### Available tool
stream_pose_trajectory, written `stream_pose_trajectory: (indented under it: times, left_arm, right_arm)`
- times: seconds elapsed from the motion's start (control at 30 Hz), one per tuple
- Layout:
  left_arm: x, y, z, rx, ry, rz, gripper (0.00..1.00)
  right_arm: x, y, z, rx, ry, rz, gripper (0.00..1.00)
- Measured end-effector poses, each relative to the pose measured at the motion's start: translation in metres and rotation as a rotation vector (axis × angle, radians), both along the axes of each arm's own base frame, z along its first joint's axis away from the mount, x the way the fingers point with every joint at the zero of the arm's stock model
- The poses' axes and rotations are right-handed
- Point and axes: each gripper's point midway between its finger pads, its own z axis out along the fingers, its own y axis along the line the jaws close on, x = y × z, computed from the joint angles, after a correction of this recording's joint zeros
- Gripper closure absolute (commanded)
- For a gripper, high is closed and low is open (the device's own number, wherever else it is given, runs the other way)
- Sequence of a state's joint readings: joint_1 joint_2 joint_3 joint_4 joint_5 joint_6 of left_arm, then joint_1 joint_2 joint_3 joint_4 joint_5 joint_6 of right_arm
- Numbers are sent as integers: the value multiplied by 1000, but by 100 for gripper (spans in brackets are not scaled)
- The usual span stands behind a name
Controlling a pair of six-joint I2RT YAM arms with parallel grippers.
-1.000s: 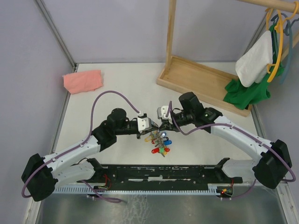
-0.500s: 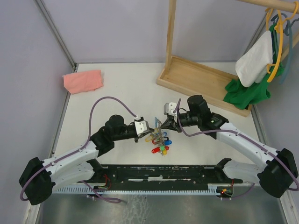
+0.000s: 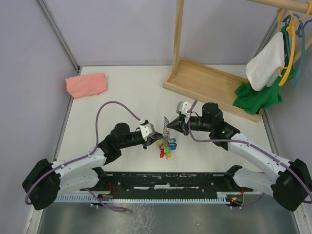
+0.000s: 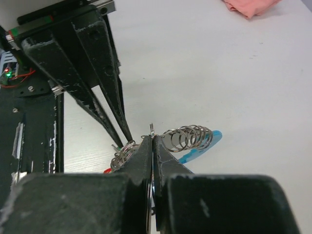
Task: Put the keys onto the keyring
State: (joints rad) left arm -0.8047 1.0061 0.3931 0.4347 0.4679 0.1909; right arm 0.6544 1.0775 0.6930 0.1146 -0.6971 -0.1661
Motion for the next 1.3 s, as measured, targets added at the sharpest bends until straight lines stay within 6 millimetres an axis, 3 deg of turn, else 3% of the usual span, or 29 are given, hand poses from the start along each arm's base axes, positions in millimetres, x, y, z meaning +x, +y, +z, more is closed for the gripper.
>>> stream_pose_trajectory:
  times: [0.17,0.37,0.47,0.63,0.73,0.87,0.97,1.17,1.23,1.3]
  left_arm:
    - [15,17,6,-56,-1,161,58]
    - [36,48,39,-189,-4,398,37]
    - [44,61,47,-238,23,500,29]
    - [61,87,32,-242,120,701,20]
    - [69,104,18,-235,184,817,10]
    - [78,131,7,-261,264,964,3]
    - [83,149,5,-291,318,1052,0]
    - [84,165,17,-346,398,1135,1]
    - [81,166,28,-360,416,1135,1]
    - [77,169,46,-377,420,1132,1]
  right_arm:
    - [25,-5,-1,-7,-1,-145,99]
    - [69,-9,-31,-53,42,-346,99]
    - [96,-5,-36,-46,45,-439,98]
    - [138,7,-57,-64,85,-546,96]
    - [156,11,-82,-100,124,-601,92]
    - [172,20,-115,-152,183,-629,75]
    - [176,21,-123,-174,214,-650,62]
    - [175,6,-106,-192,253,-720,35]
    - [170,-6,-93,-214,268,-755,23]
    - [163,-19,-72,-221,270,-795,2]
